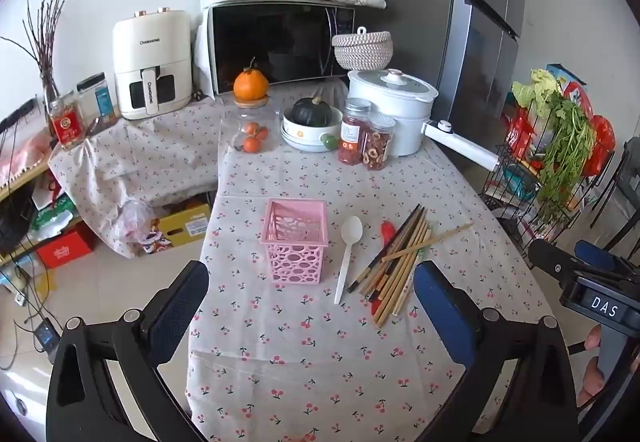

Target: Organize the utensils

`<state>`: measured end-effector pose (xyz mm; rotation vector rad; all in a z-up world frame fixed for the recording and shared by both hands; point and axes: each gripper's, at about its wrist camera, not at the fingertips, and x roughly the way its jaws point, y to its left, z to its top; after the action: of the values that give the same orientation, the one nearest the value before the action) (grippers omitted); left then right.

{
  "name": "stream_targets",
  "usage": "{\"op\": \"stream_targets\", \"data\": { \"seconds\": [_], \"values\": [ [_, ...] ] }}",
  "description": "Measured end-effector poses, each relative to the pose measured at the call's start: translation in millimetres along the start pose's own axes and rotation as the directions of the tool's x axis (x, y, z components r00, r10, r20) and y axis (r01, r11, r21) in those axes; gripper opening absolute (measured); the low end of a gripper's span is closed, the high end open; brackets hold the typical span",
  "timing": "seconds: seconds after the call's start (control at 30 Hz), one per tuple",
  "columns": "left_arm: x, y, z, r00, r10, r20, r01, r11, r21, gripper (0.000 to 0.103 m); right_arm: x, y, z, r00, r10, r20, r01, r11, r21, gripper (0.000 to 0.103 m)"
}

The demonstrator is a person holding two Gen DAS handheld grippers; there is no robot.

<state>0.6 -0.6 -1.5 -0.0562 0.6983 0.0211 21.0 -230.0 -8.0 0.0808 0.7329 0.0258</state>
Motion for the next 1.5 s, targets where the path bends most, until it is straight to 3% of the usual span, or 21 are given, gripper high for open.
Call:
{"op": "stream_targets", "data": {
  "seconds": [1.5],
  "values": [
    [12,-2,-3,0.999,-0.021,-0.044,0.02,1.0,-0.023,0.103,0,8,-3,1.0,-0.02,0.0,0.02,0.999,-0.034,0.103]
  ]
}}
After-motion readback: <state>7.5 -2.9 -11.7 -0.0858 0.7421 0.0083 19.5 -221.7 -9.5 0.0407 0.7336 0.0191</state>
